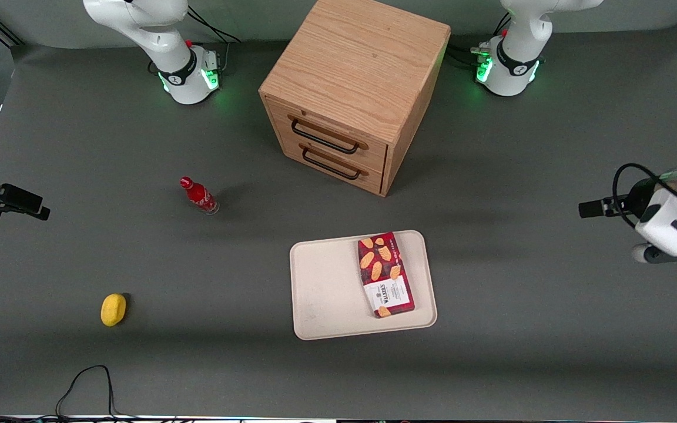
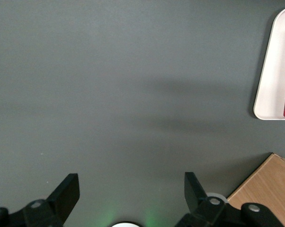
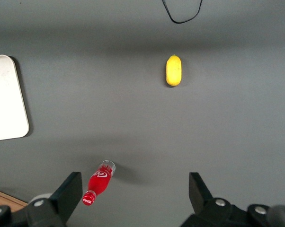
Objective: Place red cookie box on tray
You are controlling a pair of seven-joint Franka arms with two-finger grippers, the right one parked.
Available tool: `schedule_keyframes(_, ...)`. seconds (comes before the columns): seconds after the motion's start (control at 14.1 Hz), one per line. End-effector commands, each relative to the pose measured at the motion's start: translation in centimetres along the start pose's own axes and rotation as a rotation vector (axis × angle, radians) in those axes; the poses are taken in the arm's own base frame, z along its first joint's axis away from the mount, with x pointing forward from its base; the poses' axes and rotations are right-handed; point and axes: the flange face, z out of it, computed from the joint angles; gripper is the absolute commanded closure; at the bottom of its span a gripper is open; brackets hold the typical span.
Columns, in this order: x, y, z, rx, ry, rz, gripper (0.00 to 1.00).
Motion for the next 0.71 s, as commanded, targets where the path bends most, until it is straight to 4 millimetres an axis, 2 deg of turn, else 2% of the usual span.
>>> schedule_keyframes(0.0, -5.8, -2.2, 2.1, 0.003, 0.047, 0.013, 0.01)
schedule_keyframes(0.21, -9.3, -3.8, 3.9, 0.03, 0.055, 0.017, 0.0)
schedule_keyframes(0.36, -10.4, -5.6, 4.4, 0.026, 0.036, -0.027, 0.0)
schedule_keyframes(0.43, -10.8, -6.9, 4.0, 0.024, 0.027, -0.054, 0.0)
schedule_keyframes(0.64, -11.0, -6.5, 0.5, 0.033, 0.064, -0.038, 0.0)
